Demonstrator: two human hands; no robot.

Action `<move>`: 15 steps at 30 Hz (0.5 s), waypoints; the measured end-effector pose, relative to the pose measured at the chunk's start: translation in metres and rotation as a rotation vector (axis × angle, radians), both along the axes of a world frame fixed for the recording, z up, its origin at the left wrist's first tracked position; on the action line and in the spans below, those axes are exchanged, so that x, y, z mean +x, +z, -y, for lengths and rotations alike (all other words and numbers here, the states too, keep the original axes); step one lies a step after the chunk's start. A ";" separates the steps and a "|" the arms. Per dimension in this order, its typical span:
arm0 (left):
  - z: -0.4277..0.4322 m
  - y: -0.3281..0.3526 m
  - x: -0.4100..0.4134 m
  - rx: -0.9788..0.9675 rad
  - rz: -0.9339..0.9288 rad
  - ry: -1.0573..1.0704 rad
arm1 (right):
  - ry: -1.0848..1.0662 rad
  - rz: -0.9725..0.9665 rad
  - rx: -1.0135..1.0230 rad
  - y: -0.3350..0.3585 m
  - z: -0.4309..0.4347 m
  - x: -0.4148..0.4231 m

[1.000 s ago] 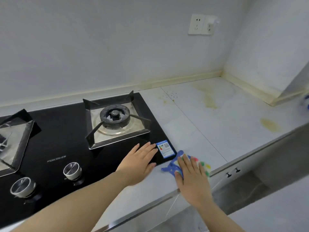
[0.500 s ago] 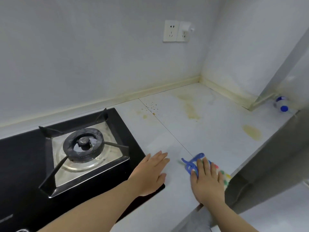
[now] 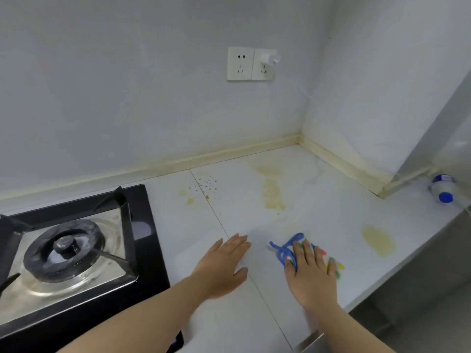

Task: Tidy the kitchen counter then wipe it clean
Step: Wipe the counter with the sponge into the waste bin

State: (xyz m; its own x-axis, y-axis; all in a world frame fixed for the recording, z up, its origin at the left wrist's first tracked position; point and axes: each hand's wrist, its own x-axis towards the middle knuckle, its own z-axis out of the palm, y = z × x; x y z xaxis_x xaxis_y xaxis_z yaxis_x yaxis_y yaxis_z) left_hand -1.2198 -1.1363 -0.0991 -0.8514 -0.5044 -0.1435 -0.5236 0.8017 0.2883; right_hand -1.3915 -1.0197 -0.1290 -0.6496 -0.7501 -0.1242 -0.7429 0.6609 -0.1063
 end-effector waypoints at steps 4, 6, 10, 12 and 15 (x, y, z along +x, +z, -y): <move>0.000 -0.001 -0.045 -0.026 0.041 0.041 | -0.026 -0.011 -0.009 0.000 0.003 -0.052; -0.003 -0.003 -0.060 -0.028 0.093 -0.013 | -0.026 -0.030 0.028 -0.001 0.006 -0.059; -0.009 -0.009 -0.086 -0.015 0.147 -0.065 | 0.126 -0.043 0.051 -0.010 0.003 -0.050; -0.006 -0.009 -0.099 -0.036 0.162 -0.097 | 0.170 -0.086 0.058 -0.008 -0.003 -0.058; 0.000 -0.009 -0.115 -0.092 0.238 -0.199 | 0.009 -0.010 0.024 0.005 -0.013 -0.090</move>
